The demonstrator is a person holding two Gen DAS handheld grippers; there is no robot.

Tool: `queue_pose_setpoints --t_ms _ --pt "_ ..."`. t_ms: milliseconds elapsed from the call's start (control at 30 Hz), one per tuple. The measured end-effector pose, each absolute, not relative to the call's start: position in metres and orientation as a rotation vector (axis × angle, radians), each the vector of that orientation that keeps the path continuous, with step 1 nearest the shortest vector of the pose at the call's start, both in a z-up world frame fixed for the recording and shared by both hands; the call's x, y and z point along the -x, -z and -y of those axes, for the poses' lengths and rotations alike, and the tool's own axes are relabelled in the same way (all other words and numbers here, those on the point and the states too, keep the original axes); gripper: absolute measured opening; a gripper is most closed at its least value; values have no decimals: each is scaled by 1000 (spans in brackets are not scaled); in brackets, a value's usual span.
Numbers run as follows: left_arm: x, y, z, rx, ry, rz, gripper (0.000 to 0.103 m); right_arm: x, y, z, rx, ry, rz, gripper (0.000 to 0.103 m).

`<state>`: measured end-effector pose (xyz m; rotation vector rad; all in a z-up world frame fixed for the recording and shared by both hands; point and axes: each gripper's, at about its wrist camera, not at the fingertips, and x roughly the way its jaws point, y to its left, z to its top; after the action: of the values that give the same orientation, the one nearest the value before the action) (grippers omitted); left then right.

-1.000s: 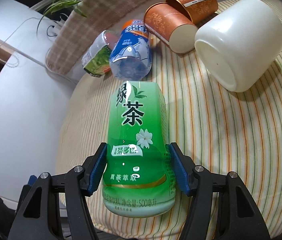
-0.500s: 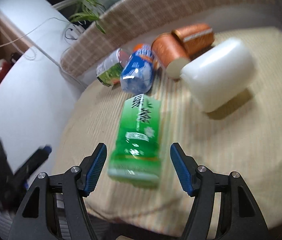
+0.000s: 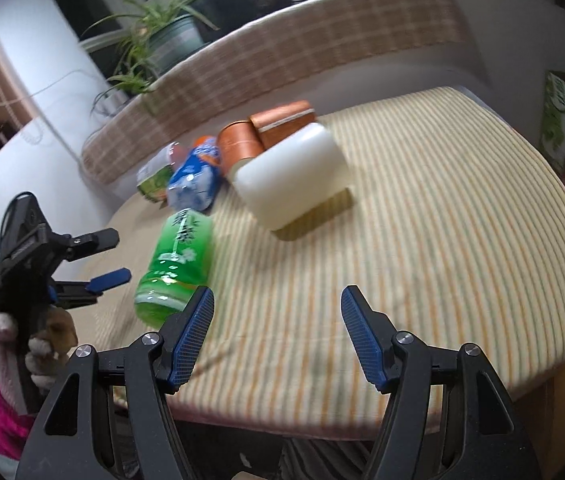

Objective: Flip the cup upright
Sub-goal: 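Lift the green bottle with the right gripper and carry it toward the left tool, then close the left gripper on the green bottle while the right gripper releases it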

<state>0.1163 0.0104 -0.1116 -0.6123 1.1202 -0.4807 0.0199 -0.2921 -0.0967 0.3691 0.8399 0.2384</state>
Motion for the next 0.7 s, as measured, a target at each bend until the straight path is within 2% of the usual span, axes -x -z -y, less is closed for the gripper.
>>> queue_pose_setpoints --t_ms 533,700 --pt "-152 149 6 742 511 -1241 84 -23 112 304 -413 -224 -868 66" --pt "-157 155 14 742 517 -1256 78 -24 112 309 -416 -211 -868 66"
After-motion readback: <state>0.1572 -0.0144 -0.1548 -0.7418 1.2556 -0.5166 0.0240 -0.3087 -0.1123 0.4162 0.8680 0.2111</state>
